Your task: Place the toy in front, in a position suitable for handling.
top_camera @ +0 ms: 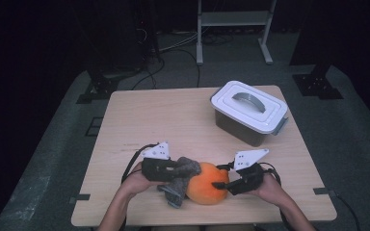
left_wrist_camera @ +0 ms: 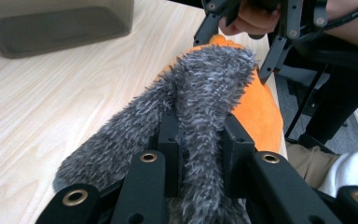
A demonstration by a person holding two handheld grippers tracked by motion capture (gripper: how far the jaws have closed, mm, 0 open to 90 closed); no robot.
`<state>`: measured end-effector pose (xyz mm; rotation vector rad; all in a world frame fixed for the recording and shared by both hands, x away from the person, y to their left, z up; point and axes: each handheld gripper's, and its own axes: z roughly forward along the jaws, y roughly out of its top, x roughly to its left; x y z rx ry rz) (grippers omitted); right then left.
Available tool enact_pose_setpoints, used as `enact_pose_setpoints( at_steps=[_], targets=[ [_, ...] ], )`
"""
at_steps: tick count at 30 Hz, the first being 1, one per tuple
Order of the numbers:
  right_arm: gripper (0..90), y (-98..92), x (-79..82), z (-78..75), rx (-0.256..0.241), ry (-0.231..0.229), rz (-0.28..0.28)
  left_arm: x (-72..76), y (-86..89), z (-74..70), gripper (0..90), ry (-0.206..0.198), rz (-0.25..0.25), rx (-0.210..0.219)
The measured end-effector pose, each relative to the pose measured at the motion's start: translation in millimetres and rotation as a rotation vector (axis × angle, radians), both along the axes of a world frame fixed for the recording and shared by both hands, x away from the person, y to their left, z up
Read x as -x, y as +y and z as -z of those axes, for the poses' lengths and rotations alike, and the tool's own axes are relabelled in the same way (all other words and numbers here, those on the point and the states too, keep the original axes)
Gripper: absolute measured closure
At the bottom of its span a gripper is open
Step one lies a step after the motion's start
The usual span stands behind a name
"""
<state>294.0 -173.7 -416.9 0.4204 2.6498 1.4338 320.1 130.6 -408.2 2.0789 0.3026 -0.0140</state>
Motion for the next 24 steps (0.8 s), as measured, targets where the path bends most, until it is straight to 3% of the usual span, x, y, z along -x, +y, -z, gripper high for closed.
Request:
enact_pose_setpoints(
  at_steps=[3, 7, 11, 13, 16, 20, 22, 24],
  targets=[
    [33.3, -1.7, -1.8, 0.0, -0.005, 0.016, 0.007, 0.1, -0.5, 4.3, 73.8, 0.008, 0.011, -0.034],
    [26.3, -6.2, -8.4, -0.4, 0.0, 0.078, 0.027, 0.2, 1.6, 5.7, 73.7, 0.022, 0.03, -0.041],
    [26.1, -6.6, -10.8, 3.6, -0.001, 0.129, 0.028, 0.3, 1.6, 5.6, 73.7, 0.027, 0.036, -0.037],
    [34.4, -4.5, -10.8, 5.1, 0.003, 0.136, 0.026, 0.3, 1.3, 4.7, 73.8, 0.021, 0.035, -0.032],
    [45.8, -2.2, -5.3, 1.8, 0.017, 0.045, 0.022, 0.2, 2.1, 1.5, 73.9, 0.013, 0.026, -0.022],
    [50.4, 0.8, -1.7, -4.5, -0.011, -0.038, 0.039, 0.0, 5.6, -5.6, 74.0, -0.021, 0.001, -0.001],
    [50.5, 3.1, -1.8, -5.8, -0.007, -0.066, 0.036, 0.3, 5.3, -7.2, 73.9, -0.02, 0.003, 0.036],
    [50.4, 5.6, -1.5, -4.4, -0.006, -0.068, 0.025, 1.1, 2.0, -6.6, 73.9, -0.023, 0.007, 0.024]
  ],
)
